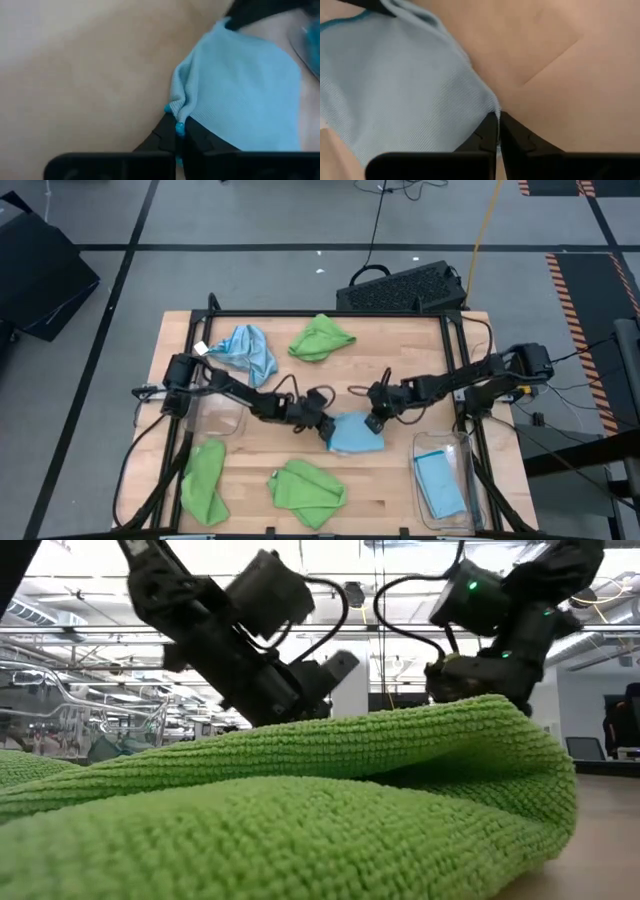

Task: Sort microfiber towel by color & place in baskets
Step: Fold the right blue microfiber towel

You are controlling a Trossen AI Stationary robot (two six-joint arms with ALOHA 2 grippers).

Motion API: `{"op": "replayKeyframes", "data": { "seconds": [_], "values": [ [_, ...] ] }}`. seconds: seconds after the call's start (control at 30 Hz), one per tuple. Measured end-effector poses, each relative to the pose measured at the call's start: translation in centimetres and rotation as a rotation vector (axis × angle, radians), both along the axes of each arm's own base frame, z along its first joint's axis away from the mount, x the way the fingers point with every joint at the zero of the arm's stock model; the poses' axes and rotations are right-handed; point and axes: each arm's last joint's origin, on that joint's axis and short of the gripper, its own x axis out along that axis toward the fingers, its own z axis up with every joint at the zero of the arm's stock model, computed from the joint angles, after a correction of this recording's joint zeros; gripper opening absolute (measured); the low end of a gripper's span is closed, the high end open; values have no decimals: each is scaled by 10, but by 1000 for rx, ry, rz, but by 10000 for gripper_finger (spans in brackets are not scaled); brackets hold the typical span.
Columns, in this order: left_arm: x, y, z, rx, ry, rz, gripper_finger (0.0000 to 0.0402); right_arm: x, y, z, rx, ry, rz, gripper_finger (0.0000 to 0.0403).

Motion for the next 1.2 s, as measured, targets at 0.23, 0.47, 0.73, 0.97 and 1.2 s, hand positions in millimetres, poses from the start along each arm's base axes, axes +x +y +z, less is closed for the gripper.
{"op": "replayKeyframes", "data": {
  "seconds": [0.23,0.47,0.73,0.97,1.2],
  "values": [
    [2,57,1,112,12,37,21,-3,-44,0,-78,-3,-38,2],
    [-2,85,10,58,-11,-8,8,-7,-64,6,-79,-31,-44,3],
    [-9,57,60,109,-86,-138,8,-8,-44,31,-71,-147,11,3],
    [-25,20,97,182,-100,-215,15,-15,-2,66,0,-320,79,2],
    [-37,-43,101,172,-100,-396,9,-25,51,73,140,-324,183,1]
  ]
}}
